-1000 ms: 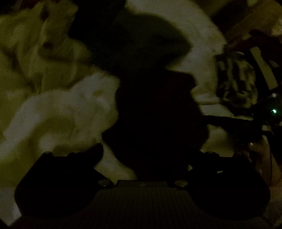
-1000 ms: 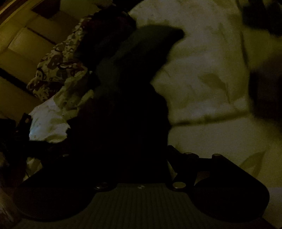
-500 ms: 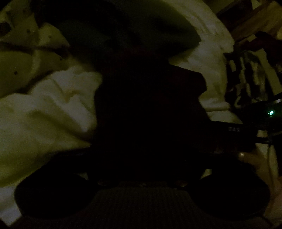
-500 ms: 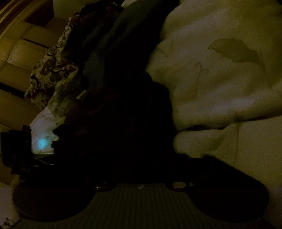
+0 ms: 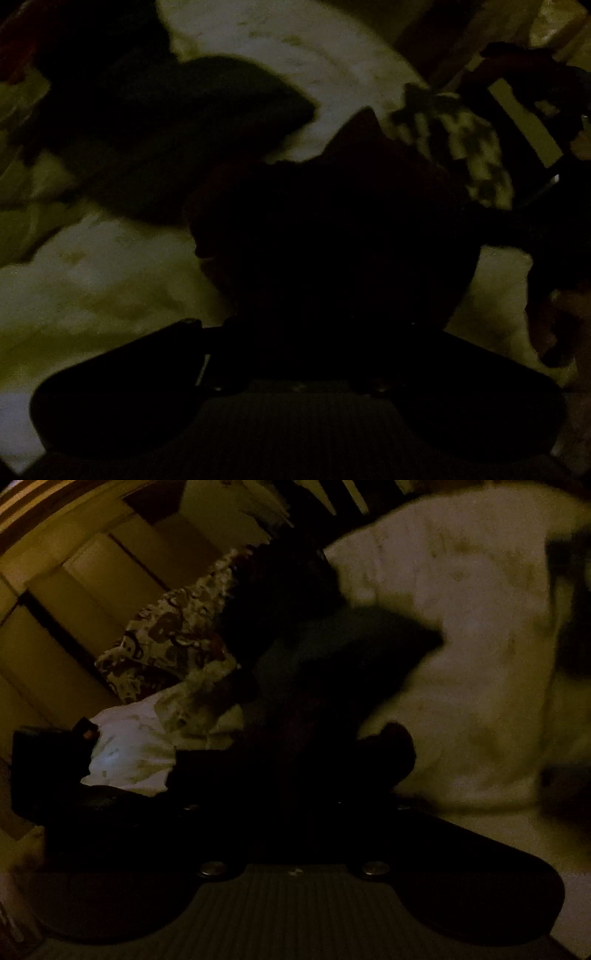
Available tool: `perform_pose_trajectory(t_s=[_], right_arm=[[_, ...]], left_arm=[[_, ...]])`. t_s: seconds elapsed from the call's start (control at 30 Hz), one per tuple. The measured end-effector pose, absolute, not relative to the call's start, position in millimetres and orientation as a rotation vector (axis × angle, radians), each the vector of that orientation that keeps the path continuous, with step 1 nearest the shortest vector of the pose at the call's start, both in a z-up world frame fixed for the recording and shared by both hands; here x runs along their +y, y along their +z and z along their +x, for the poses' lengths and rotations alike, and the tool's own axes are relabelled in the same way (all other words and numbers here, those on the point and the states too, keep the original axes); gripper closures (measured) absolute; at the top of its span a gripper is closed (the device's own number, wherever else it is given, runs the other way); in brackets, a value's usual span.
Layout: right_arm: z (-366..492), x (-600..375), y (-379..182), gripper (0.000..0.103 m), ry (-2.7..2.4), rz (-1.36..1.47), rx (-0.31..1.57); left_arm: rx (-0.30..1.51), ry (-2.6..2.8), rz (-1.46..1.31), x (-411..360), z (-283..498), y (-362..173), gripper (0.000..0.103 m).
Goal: Fold small clothes
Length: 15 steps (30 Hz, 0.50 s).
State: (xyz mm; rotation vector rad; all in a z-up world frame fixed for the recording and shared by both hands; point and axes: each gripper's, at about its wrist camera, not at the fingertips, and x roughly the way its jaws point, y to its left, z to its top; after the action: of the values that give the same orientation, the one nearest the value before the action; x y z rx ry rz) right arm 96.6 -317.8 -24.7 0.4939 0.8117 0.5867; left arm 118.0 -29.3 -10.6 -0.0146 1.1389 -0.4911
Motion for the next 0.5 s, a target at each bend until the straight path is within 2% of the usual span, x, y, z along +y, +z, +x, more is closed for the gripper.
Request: perform_pose_trajectory(t_s=[0.37,0.5], right_arm=[[132.4,-438.4,118.8,0.077,0.396,0.0,0.835],[163.0,-477.6,125.4,0.077,0.336,-0.103,0.883]], left_arm=[[0.996,-0.705,-0.143,-233.0,118.1,49.0,0.084],[0.946,-0.636,-0.258,-276.2,123.9,31.9,0.083]])
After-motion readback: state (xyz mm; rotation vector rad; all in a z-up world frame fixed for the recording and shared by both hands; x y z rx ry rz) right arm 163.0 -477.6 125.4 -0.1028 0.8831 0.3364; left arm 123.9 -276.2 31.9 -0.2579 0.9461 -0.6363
